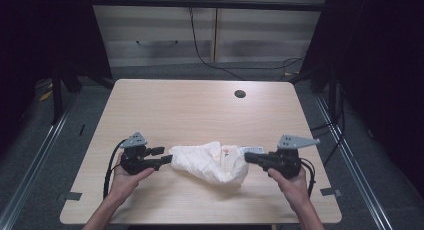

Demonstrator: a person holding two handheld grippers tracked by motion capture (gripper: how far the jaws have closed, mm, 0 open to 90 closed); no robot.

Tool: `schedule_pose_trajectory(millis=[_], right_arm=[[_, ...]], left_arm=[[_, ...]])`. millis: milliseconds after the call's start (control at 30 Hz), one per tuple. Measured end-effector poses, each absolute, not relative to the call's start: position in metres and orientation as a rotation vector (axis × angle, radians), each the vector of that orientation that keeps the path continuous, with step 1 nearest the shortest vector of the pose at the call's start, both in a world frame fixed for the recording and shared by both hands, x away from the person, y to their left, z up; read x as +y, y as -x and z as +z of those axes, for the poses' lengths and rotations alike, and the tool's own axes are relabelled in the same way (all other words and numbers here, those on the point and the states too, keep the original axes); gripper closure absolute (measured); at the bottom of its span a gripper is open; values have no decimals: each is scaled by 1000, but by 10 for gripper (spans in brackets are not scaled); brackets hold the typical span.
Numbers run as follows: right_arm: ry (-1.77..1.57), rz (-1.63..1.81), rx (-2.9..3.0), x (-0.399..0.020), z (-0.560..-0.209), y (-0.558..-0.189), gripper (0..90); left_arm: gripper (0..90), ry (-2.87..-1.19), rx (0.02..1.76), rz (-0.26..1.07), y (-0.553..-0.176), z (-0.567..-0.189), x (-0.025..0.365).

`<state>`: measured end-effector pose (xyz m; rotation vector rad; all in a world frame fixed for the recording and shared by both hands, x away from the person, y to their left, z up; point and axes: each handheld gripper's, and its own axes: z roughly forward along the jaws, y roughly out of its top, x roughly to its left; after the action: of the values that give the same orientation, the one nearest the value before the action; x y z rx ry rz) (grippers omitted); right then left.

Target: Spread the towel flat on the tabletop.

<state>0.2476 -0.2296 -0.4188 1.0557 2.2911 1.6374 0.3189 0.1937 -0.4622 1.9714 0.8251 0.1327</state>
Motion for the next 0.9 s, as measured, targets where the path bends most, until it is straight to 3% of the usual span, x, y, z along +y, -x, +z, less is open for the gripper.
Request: schedule_pose_trajectory(millis=[333, 500, 633, 900], right_arm=[[-1151, 1495, 2432, -231, -462, -226, 898], [-1180, 1445, 2434, -237, -470, -228, 898], [-1200, 1429, 2439, -240, -474, -230, 897], [-1209, 1418, 2419, -243, -474, -238, 897]], left_arm=[[487, -1992, 819, 66, -357, -459, 157], [564, -2084, 787, 15, -370, -473, 135], [650, -2153, 714, -39, -363, -488, 128], [672, -2223, 693, 16, -340, -499, 136]])
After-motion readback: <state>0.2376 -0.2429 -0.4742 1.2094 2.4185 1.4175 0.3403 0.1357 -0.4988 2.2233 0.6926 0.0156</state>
